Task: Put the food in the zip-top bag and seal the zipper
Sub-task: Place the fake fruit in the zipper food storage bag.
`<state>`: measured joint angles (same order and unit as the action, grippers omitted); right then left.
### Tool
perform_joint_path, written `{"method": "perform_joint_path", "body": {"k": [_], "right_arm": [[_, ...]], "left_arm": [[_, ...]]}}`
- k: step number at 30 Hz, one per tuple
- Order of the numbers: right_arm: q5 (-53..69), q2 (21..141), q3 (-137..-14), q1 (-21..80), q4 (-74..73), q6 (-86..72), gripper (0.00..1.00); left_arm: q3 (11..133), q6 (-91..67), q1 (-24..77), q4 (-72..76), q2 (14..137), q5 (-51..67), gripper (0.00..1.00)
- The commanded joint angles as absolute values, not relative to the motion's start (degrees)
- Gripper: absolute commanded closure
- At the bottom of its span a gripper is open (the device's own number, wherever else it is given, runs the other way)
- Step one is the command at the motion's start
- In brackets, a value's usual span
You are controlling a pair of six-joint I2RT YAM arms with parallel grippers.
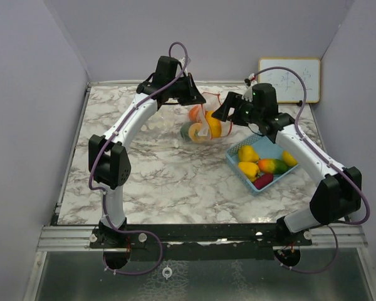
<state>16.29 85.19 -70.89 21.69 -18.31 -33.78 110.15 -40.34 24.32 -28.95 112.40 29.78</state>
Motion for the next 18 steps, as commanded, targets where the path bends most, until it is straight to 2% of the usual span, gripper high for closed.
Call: {"method": "perform_joint_path", "body": {"k": [1,6,9,18], "right_arm": [[13.2,84.0,-75.9,22.1,-20.2,-32.5,0.22],[6.0,82.8,-77.9,22.1,-20.5,-35.4,0.23],[1.3,86.3,-82.5,22.1,-23.4,-38.6,0.24],[-0.4,97.2,-93.8,22.4,-27.5,-46.8,0.36]], "left_arm": [[109.7,-41.1,24.2,-26.5,110.6,32.2,1.00],[110.1,-41.3,24.2,-26.2,111.1,32.4,1.00],[110.0,-41.3,24.2,-26.2,111.2,32.7,1.00],[109.1,-41.5,24.4,-25.1,111.1,33.3,1.00]]}}
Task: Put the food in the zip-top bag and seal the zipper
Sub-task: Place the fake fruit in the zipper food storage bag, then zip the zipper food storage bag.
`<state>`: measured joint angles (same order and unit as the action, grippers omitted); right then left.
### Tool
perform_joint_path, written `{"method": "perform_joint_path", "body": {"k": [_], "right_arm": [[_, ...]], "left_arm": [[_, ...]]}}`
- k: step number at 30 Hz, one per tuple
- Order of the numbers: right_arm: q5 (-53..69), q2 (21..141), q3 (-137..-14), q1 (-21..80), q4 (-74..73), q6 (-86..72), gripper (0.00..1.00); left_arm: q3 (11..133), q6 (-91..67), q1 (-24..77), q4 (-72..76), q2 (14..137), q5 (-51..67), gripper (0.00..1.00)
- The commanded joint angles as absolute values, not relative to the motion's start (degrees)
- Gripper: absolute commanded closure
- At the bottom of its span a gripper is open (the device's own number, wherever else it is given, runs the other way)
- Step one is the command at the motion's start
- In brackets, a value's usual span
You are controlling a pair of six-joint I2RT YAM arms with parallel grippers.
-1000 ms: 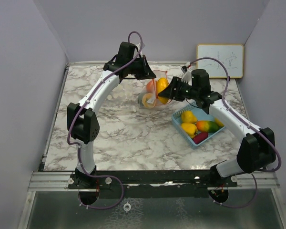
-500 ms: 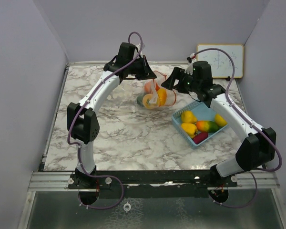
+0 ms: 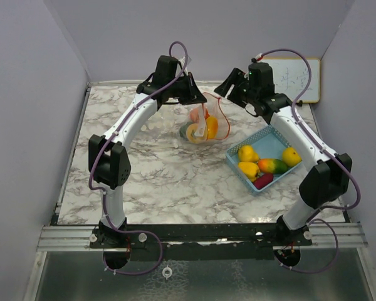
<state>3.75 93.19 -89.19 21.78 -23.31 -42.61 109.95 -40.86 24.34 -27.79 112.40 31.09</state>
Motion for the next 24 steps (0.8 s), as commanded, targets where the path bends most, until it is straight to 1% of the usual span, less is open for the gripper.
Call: {"method": "perform_joint_path", "body": {"k": [1,4,7,8,11,12,18,24], "right_arm": [[-0.9,98.1,-94.9,22.5,-28.8,-46.9,0.36],[-0.9,98.5,-94.6,22.7,-29.2,-47.4,0.37],[-0.4,98.5,-93.4,22.9,-27.9,-48.1,0.44],[-0.2,98.8,-93.5,22.9,-27.8,-48.0,0.48],[0.8,99.8,-94.6,23.0,-28.1,-48.2,0.63],[1.2,100.1,-94.7,23.0,-28.1,-48.3,0.67],[2.0,100.8,-94.1,23.2,-28.2,-48.5,0.68],[0.2,100.8,-93.6,23.2,-27.0,-47.6,0.82]], "left_arm": [[109.0,-41.5,24.4,-25.1,111.0,33.3,1.00],[108.7,-41.4,24.4,-24.9,110.9,33.3,1.00],[108.3,-41.6,24.4,-24.4,110.8,33.4,1.00],[108.2,-41.7,24.4,-24.3,110.9,33.4,1.00],[108.1,-41.8,24.4,-23.9,110.9,33.4,1.00],[108.1,-42.0,24.4,-23.8,111.0,33.4,1.00],[108.5,-42.5,24.6,-23.0,111.5,33.6,1.00],[108.6,-42.6,24.7,-22.2,111.6,34.1,1.00]]}}
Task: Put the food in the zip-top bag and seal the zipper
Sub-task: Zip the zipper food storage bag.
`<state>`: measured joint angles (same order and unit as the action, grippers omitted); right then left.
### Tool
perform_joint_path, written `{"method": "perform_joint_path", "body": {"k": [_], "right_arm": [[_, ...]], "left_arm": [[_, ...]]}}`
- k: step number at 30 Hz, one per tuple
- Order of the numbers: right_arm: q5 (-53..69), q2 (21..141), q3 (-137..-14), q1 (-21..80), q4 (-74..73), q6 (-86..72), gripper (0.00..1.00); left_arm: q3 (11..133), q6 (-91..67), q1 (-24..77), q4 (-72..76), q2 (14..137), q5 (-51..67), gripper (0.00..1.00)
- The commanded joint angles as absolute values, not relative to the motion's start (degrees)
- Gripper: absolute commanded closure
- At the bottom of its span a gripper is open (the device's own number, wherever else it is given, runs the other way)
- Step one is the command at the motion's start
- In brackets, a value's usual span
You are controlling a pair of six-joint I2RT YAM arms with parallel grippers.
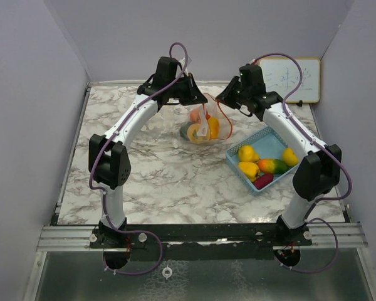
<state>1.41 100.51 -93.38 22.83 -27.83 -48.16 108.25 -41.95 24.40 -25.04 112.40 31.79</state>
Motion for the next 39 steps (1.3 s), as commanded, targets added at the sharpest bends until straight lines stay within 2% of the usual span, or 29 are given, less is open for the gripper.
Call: {"method": "perform_joint_path", "body": {"k": [1,4,10,13,16,19,21,22,26,29,34,39], "right_arm": [[-0.5,100.6,-93.5,23.2,-26.7,-47.3,0.85],[-2.2,100.0,-92.7,23.2,-24.4,-45.7,0.96],[-2.4,97.4,-91.0,23.2,-15.5,-38.7,0.98],[-0.3,96.9,-92.6,23.2,-14.0,-33.5,0.98],[2.3,95.9,-93.5,23.0,-13.1,-29.3,0.98],[5.9,94.7,-94.0,22.6,-11.6,-26.9,0.98],[9.4,94.8,-95.7,22.3,-11.6,-24.9,0.98],[11.0,95.1,-97.0,22.2,-11.8,-23.9,0.98],[18.3,96.2,-102.9,22.1,-12.7,-20.1,0.98],[26.0,96.9,-105.4,22.1,-12.1,-18.2,0.98],[38.0,96.5,-104.7,22.1,-9.1,-19.2,0.98],[46.0,97.1,-105.1,22.1,-9.6,-18.4,0.98]], "left_arm": [[108.6,-42.7,24.8,-22.0,111.6,34.2,1.00],[108.3,-42.7,24.8,-21.4,111.2,34.6,1.00],[104.0,-41.7,24.8,-17.4,108.9,39.5,1.00],[102.5,-36.6,24.6,-18.7,106.5,42.1,0.74],[101.1,-29.3,23.5,-20.5,102.9,42.1,0.62],[100.7,-23.1,21.6,-22.7,99.5,41.3,0.44],[100.9,-18.3,20.2,-24.4,97.6,40.0,0.06],[101.4,-15.8,19.6,-25.4,95.4,39.3,0.02],[103.2,-4.7,17.4,-27.7,90.9,35.5,0.01],[100.6,2.5,16.8,-23.4,88.2,34.6,0.01],[100.2,6.6,16.9,-15.7,90.6,44.9,0.06],[97.6,0.0,16.9,-0.9,93.3,54.9,0.10]]}}
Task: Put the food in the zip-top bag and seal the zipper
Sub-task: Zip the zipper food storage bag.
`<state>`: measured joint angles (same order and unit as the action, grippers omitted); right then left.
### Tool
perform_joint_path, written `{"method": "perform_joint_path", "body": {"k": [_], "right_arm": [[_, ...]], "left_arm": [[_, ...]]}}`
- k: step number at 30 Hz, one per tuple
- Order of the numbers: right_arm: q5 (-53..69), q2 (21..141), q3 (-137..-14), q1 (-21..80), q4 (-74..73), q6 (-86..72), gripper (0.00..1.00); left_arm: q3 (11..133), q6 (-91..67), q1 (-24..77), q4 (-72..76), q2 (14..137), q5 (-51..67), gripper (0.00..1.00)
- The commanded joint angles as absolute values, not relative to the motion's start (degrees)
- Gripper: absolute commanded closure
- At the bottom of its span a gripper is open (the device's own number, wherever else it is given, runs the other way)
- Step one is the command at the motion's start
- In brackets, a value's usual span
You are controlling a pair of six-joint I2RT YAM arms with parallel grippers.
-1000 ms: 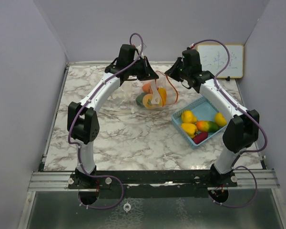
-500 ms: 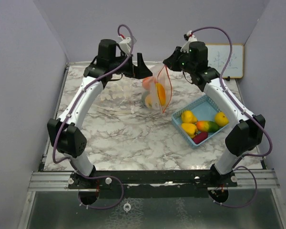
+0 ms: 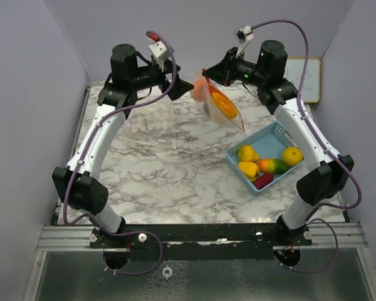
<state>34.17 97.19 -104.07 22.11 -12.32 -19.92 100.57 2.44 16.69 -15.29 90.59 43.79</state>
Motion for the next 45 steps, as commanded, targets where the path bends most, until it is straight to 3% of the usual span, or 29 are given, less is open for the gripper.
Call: {"method": "perform_joint_path", "body": {"k": [1,5,9,12,14,17,18,28,35,38,43,45], "right_arm": [[47.2,97.1,-105.1,22.1,-9.8,-18.1,0.98],[50.9,96.7,-104.8,22.1,-10.5,-16.7,0.98],[53.3,95.8,-102.6,22.1,-10.9,-15.9,0.98],[55.5,95.8,-102.3,22.1,-11.2,-15.8,0.98],[56.4,95.6,-102.0,22.1,-11.4,-15.7,0.98],[56.8,95.4,-101.8,22.1,-12.5,-15.0,0.98],[56.8,95.3,-101.9,22.1,-12.7,-14.9,0.98],[56.8,96.4,-104.6,22.1,-13.8,-14.7,0.98],[57.1,96.8,-105.5,22.1,-13.9,-14.7,0.98],[57.8,96.7,-105.6,22.1,-13.6,-14.9,0.98],[58.8,96.3,-104.8,22.1,-13.4,-15.0,0.98],[58.8,96.1,-104.5,22.1,-13.4,-14.8,0.98]], "left_arm": [[96.6,-1.7,16.9,2.6,93.7,56.9,0.11],[89.2,-16.8,16.8,26.8,94.6,63.4,0.16],[78.1,-48.8,16.6,76.2,96.7,65.4,0.20],[78.4,-64.4,16.3,91.5,102.0,66.1,0.30],[81.0,-74.8,16.1,100.3,105.3,67.5,0.42],[85.3,-80.8,16.3,101.6,107.3,70.1,0.65],[85.4,-80.5,16.2,101.4,107.0,70.8,0.67],[82.3,-75.9,16.3,90.1,104.6,73.5,0.59],[79.7,-72.8,16.5,86.4,103.1,74.9,0.43],[79.6,-71.6,16.5,84.3,103.0,74.8,0.45],[81.2,-70.9,16.8,81.6,104.2,74.2,0.64],[81.9,-70.6,16.9,79.4,104.5,73.0,0.59]]}}
